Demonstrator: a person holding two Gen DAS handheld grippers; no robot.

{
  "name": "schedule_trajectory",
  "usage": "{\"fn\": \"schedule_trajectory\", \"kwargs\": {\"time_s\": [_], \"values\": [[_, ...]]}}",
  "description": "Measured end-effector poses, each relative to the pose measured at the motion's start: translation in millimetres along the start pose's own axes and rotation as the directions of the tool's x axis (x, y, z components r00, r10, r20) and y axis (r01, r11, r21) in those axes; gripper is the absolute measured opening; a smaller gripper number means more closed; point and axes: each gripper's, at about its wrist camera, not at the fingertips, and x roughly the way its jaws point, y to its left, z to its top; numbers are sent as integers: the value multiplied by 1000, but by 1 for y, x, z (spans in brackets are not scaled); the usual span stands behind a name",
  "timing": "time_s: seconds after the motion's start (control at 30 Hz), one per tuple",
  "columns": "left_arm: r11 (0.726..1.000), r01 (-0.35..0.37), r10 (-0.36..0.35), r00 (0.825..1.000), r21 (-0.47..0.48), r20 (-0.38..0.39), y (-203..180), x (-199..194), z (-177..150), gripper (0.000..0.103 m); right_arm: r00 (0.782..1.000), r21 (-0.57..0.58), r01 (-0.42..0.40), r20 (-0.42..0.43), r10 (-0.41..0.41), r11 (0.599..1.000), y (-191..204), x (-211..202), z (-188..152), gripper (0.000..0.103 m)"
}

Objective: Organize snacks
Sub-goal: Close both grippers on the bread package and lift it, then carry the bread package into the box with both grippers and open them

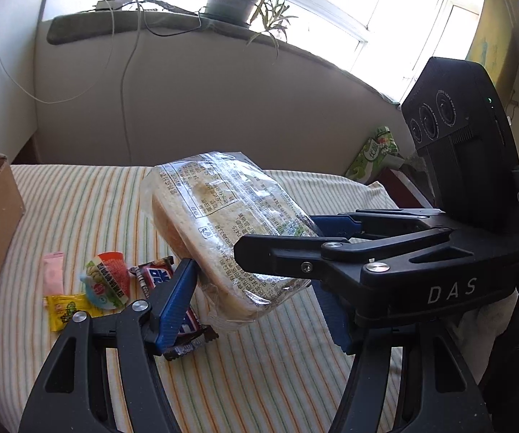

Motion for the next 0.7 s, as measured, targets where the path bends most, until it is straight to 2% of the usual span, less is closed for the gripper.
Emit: {"fn": "schedule_trajectory", "kwargs": {"time_s": [0.33,0.7], "values": [[998,-56,58,994,-18,90,22,-53,0,64,999,-80,-25,34,28,996,52,-6,21,68],[988,-135,146,979,-81,144,72,-96,-3,64,996,-157,-88,17,92,984,117,25,46,68]]}}
